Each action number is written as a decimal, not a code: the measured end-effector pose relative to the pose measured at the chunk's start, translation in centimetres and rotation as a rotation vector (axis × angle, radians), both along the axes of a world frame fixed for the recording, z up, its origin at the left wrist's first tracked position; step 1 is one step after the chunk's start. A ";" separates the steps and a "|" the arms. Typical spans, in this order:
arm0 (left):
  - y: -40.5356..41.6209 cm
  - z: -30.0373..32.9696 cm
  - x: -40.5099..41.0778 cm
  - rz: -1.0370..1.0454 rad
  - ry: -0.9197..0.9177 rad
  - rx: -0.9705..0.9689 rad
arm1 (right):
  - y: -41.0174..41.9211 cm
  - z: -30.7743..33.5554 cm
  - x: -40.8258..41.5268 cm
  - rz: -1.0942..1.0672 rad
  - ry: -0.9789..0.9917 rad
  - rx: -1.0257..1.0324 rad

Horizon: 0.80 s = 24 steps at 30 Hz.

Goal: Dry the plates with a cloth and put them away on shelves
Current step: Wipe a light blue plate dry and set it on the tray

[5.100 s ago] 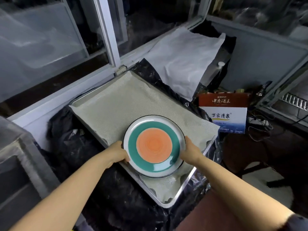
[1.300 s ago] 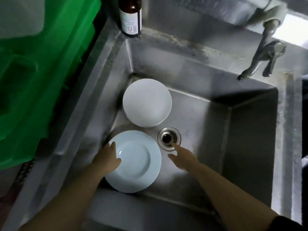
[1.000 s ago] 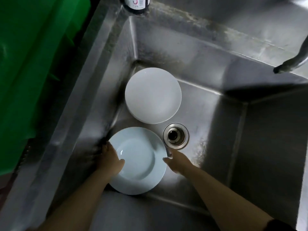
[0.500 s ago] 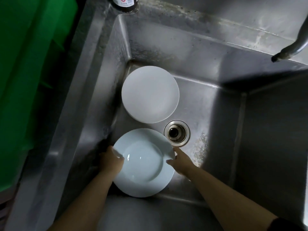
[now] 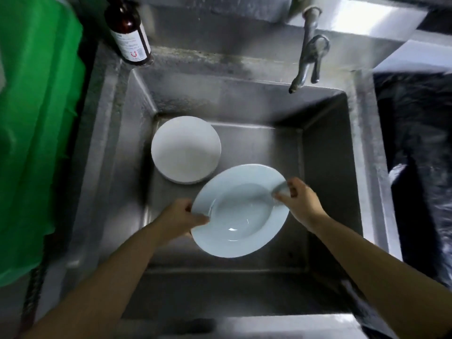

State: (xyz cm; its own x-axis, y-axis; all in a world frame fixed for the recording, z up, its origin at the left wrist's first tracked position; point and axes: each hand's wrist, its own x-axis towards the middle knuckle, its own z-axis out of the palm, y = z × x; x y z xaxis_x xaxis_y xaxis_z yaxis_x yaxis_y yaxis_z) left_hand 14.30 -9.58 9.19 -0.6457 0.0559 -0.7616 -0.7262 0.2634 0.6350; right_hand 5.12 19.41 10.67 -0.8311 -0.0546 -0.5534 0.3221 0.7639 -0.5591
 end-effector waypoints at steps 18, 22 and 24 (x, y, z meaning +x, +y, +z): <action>8.5 16.5 -2.4 -0.517 0.369 -0.113 | 5.8 10.7 -3.0 0.003 0.337 -0.304; 9.1 18.5 -2.1 -0.516 0.394 -0.144 | 6.2 11.4 -3.5 0.022 0.357 -0.335; 9.5 19.5 -1.7 -0.520 0.412 -0.153 | 6.2 11.4 -3.5 0.043 0.379 -0.350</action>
